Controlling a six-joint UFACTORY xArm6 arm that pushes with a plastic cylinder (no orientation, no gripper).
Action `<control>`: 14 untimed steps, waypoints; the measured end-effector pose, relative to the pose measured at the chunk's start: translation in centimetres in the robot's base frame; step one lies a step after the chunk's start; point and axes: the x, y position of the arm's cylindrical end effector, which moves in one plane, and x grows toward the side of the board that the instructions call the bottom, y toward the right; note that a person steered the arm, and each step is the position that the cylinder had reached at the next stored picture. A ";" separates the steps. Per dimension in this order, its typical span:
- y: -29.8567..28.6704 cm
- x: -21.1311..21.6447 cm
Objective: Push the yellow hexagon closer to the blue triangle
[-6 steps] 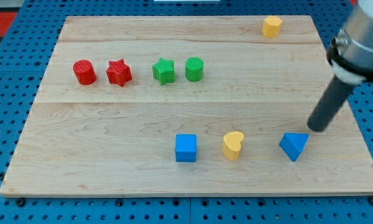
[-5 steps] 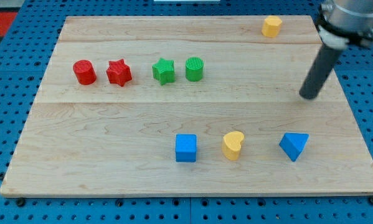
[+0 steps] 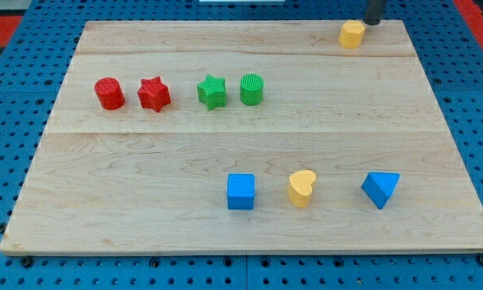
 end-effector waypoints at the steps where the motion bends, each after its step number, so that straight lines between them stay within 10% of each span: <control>1: -1.3 0.2; 7: -9.6 8.1; 14: 2.6 23.5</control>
